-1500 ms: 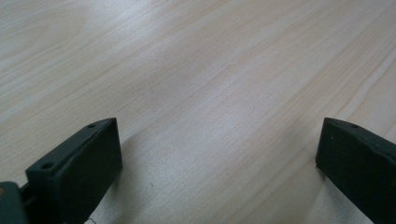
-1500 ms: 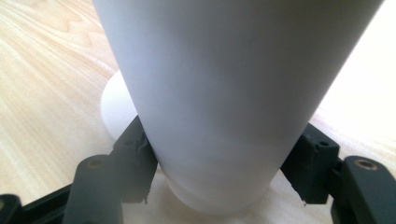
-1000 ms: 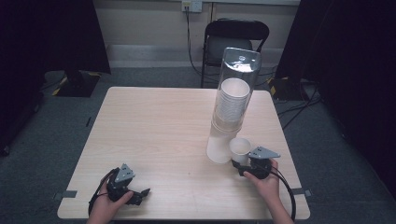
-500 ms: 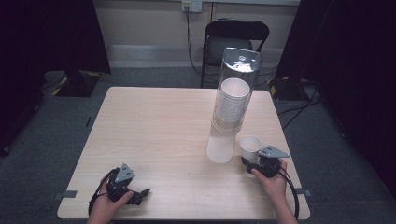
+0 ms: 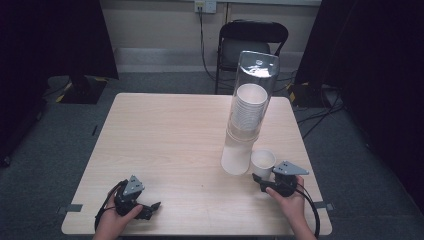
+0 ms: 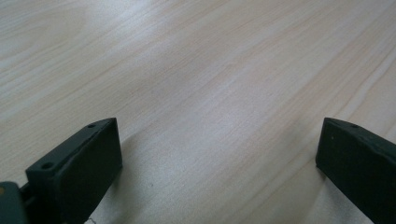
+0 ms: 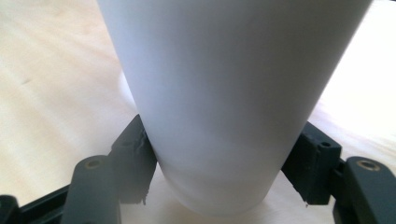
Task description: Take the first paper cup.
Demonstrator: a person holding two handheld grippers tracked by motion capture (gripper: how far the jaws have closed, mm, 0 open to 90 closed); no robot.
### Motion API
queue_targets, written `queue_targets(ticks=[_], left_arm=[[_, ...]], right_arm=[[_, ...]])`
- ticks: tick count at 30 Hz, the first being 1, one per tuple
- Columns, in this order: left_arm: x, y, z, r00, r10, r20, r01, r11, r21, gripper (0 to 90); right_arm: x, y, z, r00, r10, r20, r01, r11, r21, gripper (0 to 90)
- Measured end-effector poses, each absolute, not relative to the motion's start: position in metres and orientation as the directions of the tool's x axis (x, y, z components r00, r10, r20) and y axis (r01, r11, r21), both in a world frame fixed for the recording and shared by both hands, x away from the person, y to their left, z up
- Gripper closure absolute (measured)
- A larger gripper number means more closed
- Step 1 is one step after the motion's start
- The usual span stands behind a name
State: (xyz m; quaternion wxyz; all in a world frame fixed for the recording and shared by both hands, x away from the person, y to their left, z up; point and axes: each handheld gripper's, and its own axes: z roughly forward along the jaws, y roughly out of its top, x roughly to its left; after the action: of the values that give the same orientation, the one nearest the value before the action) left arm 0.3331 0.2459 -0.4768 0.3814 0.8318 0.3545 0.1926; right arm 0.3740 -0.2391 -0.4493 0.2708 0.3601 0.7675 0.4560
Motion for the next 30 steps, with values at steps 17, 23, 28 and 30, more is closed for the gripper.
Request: queue_targets(ticks=[17, 23, 28, 30], left_arm=[[0.333, 0.246, -0.477, 0.675, 0.737, 0.050, 0.443, -0.458, 0.771, 0.0], [0.333, 0.246, -0.477, 0.674, 0.737, 0.049, 0.443, -0.457, 0.771, 0.0], [0.333, 0.246, -0.477, 0.674, 0.737, 0.050, 0.443, -0.458, 0.771, 0.0], [0.333, 0.246, -0.477, 0.674, 0.737, 0.049, 0.443, -0.457, 0.771, 0.0]], right_arm=[[0.364, -0.161, -0.451, -0.750, 0.654, -0.102, 0.238, 0.411, 0.880, 33.4], [0.371, -0.135, -0.455, -0.773, 0.629, -0.075, 0.252, 0.413, 0.875, 33.3], [0.378, -0.115, -0.459, -0.782, 0.622, -0.046, 0.271, 0.405, 0.873, 33.2], [0.379, -0.110, -0.459, -0.781, 0.623, -0.042, 0.275, 0.405, 0.872, 33.1]])
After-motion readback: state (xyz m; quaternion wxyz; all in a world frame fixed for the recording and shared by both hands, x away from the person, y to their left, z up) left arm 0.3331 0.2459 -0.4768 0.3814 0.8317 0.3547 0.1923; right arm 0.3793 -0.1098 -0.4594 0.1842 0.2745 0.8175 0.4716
